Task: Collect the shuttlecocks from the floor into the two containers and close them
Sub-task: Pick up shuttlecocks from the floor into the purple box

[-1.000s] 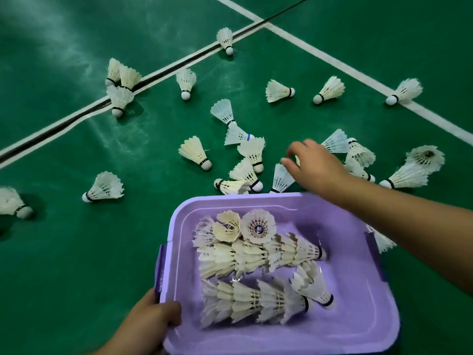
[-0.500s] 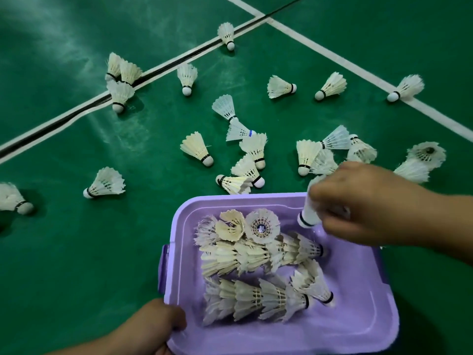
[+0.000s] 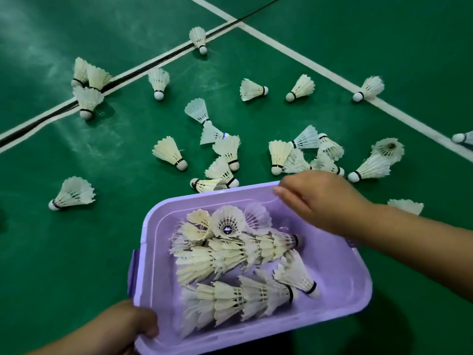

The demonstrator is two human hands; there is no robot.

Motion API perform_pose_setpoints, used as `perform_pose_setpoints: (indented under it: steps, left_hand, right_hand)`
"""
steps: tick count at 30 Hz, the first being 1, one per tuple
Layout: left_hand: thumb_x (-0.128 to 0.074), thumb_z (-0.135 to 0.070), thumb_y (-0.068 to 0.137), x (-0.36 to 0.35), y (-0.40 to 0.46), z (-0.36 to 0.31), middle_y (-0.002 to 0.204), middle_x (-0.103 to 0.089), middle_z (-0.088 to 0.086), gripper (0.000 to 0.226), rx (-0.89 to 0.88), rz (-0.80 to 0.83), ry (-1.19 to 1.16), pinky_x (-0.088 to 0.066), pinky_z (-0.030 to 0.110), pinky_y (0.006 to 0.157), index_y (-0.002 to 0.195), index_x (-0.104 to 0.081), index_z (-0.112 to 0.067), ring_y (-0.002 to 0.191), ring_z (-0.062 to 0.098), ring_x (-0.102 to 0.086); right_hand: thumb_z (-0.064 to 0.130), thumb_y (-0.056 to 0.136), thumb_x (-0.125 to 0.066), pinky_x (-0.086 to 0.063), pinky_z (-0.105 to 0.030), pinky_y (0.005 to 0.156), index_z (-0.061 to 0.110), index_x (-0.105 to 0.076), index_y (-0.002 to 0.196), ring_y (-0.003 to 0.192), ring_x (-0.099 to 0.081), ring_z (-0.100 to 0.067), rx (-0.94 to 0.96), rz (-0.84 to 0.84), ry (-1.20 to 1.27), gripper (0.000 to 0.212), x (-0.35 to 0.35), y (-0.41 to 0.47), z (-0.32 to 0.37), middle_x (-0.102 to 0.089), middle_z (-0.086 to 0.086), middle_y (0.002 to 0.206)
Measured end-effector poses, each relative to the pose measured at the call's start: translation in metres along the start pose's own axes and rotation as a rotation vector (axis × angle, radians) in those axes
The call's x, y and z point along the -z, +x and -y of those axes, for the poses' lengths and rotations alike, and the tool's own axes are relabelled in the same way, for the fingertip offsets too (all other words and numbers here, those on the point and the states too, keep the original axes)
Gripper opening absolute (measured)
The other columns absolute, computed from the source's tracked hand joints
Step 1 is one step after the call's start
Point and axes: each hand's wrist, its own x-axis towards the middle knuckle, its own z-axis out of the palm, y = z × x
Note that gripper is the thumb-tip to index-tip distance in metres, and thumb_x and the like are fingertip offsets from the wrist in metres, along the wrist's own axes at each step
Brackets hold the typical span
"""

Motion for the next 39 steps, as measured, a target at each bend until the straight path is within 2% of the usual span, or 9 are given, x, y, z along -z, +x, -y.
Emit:
perform_pose_setpoints:
  steps: [2,6,8,14,18,23,31,36,39]
  left_hand:
    - [-0.058,-0.006,0.024,-0.003,0.001,-0.007,0.043,-0.045,0.015,0.011,-0.018,-0.024,-0.019,-0.026,0.022,0.047,0.035,-0.058,-0.004,0.037,0.018,-0.040]
    - [-0.060,-0.011,0.014,-0.014,0.003,-0.015,0.044,-0.046,0.015,0.025,-0.001,-0.003,0.021,-0.026,0.021,0.048,0.035,-0.057,0.000,0.037,0.017,-0.041]
    - [-0.061,-0.003,0.020,-0.022,0.001,-0.019,0.042,-0.048,0.016,0.018,0.007,0.022,0.009,-0.028,0.019,0.046,0.037,-0.062,0.002,0.033,0.018,-0.042]
    - [-0.055,-0.001,0.037,-0.040,-0.004,-0.027,0.037,-0.046,0.012,0.004,0.010,0.003,0.059,-0.027,0.014,0.039,0.034,-0.055,0.002,0.028,0.016,-0.039]
    - [-0.058,-0.004,0.032,-0.042,-0.008,-0.028,0.040,-0.048,0.014,0.006,0.024,0.003,0.078,-0.029,0.018,0.042,0.036,-0.058,0.001,0.031,0.017,-0.042]
    - [-0.060,-0.004,0.024,-0.045,-0.006,-0.027,0.047,-0.048,0.018,0.020,0.059,0.036,0.034,-0.026,0.024,0.048,0.042,-0.059,0.005,0.038,0.020,-0.042]
    - [-0.063,-0.023,0.025,-0.049,-0.021,-0.049,0.054,-0.058,0.010,0.021,-0.037,0.006,0.265,-0.038,0.024,0.057,0.036,-0.059,-0.005,0.056,0.020,-0.052]
    - [-0.074,-0.014,0.005,-0.045,-0.021,-0.051,0.047,-0.054,0.019,0.039,0.035,0.000,0.223,-0.038,0.033,0.064,0.034,-0.057,0.005,0.052,0.024,-0.051]
    - [-0.081,0.005,0.042,-0.056,-0.031,-0.054,0.033,-0.048,0.013,0.035,0.054,0.108,0.226,-0.041,0.021,0.047,0.025,-0.051,0.001,0.029,0.018,-0.048]
  right_hand:
    - [0.031,0.090,-0.038,-0.047,-0.037,0.068,0.019,-0.055,0.095,0.084,-0.055,-0.029,-0.205,-0.165,-0.055,0.021,0.016,-0.017,-0.045,-0.061,-0.005,0.090]
    - [0.009,0.081,-0.055,-0.042,-0.035,0.097,0.023,-0.030,0.140,0.124,-0.044,-0.029,-0.491,0.525,-0.211,0.066,-0.014,-0.072,-0.126,-0.033,-0.009,0.143]
    - [0.015,0.085,-0.056,-0.039,-0.034,0.102,0.027,-0.019,0.146,0.131,-0.038,-0.028,-0.430,0.637,-0.149,0.072,-0.037,-0.095,-0.134,-0.022,-0.007,0.150]
    - [0.009,0.088,-0.051,-0.043,-0.033,0.081,0.014,-0.060,0.117,0.104,-0.058,-0.031,-0.635,-0.034,0.046,0.031,-0.030,-0.080,-0.160,-0.063,-0.013,0.116]
    - [0.014,0.090,-0.052,-0.037,-0.029,0.062,0.005,-0.054,0.103,0.076,-0.049,-0.024,-0.781,-0.458,0.385,0.015,0.029,-0.057,-0.147,-0.059,-0.013,0.088]
    - [0.018,0.086,-0.059,-0.034,-0.029,0.056,0.013,-0.052,0.077,0.063,-0.045,-0.019,-0.316,0.123,0.132,0.013,0.047,-0.049,-0.076,-0.049,0.002,0.064]
    - [0.008,0.084,-0.055,-0.045,-0.032,0.063,0.008,-0.058,0.109,0.092,-0.062,-0.030,-0.214,0.531,-0.302,0.025,-0.013,-0.023,-0.049,-0.063,-0.010,0.100]
    - [0.038,0.094,-0.048,-0.041,-0.030,0.058,0.015,-0.042,0.118,0.080,-0.058,-0.026,-0.217,0.012,-0.204,0.034,0.008,-0.034,-0.069,-0.058,-0.005,0.105]
    - [0.042,0.093,-0.046,-0.044,-0.036,0.068,0.012,-0.048,0.117,0.093,-0.058,-0.033,-0.486,-0.286,-0.173,0.037,0.037,-0.052,-0.125,-0.055,-0.011,0.113]
